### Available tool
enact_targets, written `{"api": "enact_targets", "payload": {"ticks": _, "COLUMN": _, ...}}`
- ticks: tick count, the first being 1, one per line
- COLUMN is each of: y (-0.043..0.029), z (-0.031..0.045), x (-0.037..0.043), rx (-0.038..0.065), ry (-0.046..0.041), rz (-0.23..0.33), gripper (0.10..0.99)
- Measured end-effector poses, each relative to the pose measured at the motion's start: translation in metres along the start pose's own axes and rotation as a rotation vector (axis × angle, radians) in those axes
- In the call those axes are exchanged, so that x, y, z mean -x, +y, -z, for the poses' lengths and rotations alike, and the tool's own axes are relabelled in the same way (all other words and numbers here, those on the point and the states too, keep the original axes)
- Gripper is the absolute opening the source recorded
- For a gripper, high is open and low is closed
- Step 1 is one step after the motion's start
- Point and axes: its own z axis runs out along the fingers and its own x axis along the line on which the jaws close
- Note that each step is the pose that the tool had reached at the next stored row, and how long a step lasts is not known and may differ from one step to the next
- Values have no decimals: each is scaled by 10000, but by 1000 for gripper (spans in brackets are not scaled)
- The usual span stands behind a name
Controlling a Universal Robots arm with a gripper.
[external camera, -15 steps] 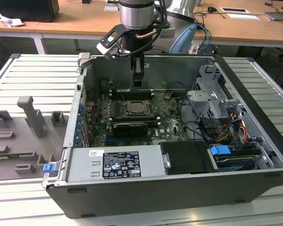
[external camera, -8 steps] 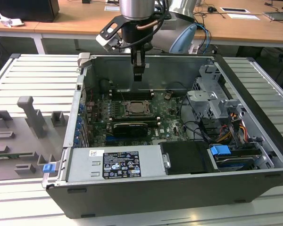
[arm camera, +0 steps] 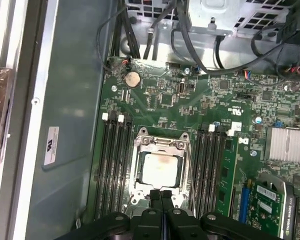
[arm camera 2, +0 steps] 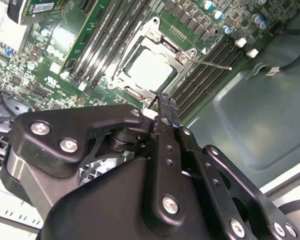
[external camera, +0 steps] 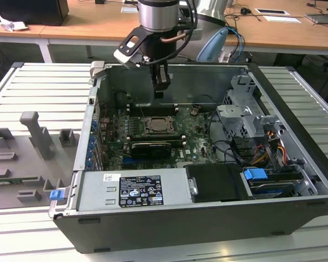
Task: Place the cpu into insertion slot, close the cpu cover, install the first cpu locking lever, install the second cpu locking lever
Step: 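Install the first cpu locking lever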
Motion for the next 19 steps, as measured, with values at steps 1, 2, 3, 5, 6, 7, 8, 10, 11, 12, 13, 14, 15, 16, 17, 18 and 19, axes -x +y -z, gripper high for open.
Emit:
{"api": "enact_targets", "payload": {"ticks": 1, "y": -1, "z": -7, "x": 0, "rx": -33, "ry": 7, "rz": 40, "gripper": 106}}
{"api": "enact_targets", "payload": {"ticks": 2, "y": -1, "z": -7, "x": 0, "rx": -38, "ry": 10, "rz": 118, "gripper": 106}}
{"api": "enact_targets", "payload": {"ticks": 3, "y": -1, "z": -7, "x": 0, "rx": -42, "ry": 15, "rz": 248, "gripper": 106}}
{"api": "enact_targets", "payload": {"ticks": 5, "y": -1, "z": -9, "x": 0, "rx": -49, "ry": 36, "rz": 624, "gripper": 106}}
{"api": "enact_targets", "payload": {"ticks": 6, "y": -1, "z": -9, "x": 0, "rx": -54, "ry": 47, "rz": 853, "gripper": 106}}
{"api": "enact_targets", "payload": {"ticks": 7, "y": -1, "z": -8, "x": 0, "rx": -57, "ry": 53, "rz": 996, "gripper": 106}}
{"api": "enact_targets", "payload": {"ticks": 8, "y": -1, "z": -9, "x": 0, "rx": -61, "ry": 63, "rz": 1186, "gripper": 106}}
{"api": "enact_targets", "payload": {"ticks": 10, "y": -1, "z": -10, "x": 0, "rx": -70, "ry": 82, "rz": 1591, "gripper": 106}}
{"api": "enact_targets", "payload": {"ticks": 11, "y": -1, "z": -11, "x": 0, "rx": -73, "ry": 88, "rz": 1727, "gripper": 106}}
{"api": "enact_targets", "payload": {"ticks": 12, "y": -1, "z": -12, "x": 0, "rx": -75, "ry": 95, "rz": 1859, "gripper": 106}}
{"api": "enact_targets", "payload": {"ticks": 13, "y": -1, "z": -12, "x": 0, "rx": -80, "ry": 102, "rz": 2044, "gripper": 106}}
{"api": "enact_targets", "payload": {"ticks": 14, "y": -1, "z": -12, "x": 0, "rx": -82, "ry": 107, "rz": 2152, "gripper": 106}}
{"api": "enact_targets", "payload": {"ticks": 15, "y": -1, "z": -12, "x": 0, "rx": -84, "ry": 114, "rz": 2266, "gripper": 106}}
{"api": "enact_targets", "payload": {"ticks": 16, "y": -1, "z": -12, "x": 0, "rx": -86, "ry": 117, "rz": 2349, "gripper": 106}}
{"api": "enact_targets", "payload": {"ticks": 17, "y": -1, "z": -12, "x": 0, "rx": -89, "ry": 125, "rz": 2512, "gripper": 106}}
{"api": "enact_targets", "payload": {"ticks": 18, "y": -1, "z": -12, "x": 0, "rx": -91, "ry": 129, "rz": 2602, "gripper": 106}}
{"api": "enact_targets", "payload": {"ticks": 19, "y": -1, "z": -12, "x": 0, "rx": -93, "ry": 133, "rz": 2669, "gripper": 106}}
